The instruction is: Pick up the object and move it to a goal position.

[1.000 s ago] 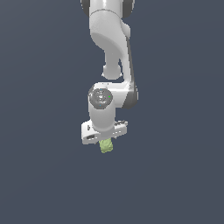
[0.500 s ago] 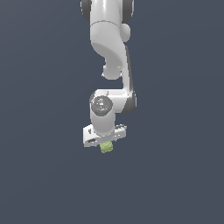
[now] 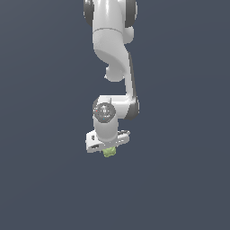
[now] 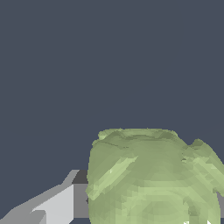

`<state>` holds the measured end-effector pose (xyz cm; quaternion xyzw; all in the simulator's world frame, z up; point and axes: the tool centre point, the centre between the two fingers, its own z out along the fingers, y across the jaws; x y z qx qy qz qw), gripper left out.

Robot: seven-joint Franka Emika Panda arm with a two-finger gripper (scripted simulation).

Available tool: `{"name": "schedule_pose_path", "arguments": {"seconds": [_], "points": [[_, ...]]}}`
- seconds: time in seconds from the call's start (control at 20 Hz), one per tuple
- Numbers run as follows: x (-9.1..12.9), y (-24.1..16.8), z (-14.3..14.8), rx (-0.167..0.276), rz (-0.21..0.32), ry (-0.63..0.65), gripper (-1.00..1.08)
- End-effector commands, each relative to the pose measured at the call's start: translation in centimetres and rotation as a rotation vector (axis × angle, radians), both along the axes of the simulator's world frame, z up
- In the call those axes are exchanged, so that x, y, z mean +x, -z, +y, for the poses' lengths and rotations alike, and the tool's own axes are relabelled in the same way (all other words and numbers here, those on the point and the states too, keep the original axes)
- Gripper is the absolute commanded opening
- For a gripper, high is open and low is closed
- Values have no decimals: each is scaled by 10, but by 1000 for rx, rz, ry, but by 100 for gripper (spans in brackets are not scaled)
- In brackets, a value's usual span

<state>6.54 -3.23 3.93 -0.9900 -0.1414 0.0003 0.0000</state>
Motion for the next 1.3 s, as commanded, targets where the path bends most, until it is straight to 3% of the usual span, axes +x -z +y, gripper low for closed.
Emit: {"name": "schedule_pose_path", "arguments": {"seconds": [0.0, 0.7, 1.25], "points": [[0, 0, 0, 0, -1, 0, -100], [-2, -14, 0, 0, -1, 0, -100], [-13, -97, 0, 0, -1, 0, -100]]}}
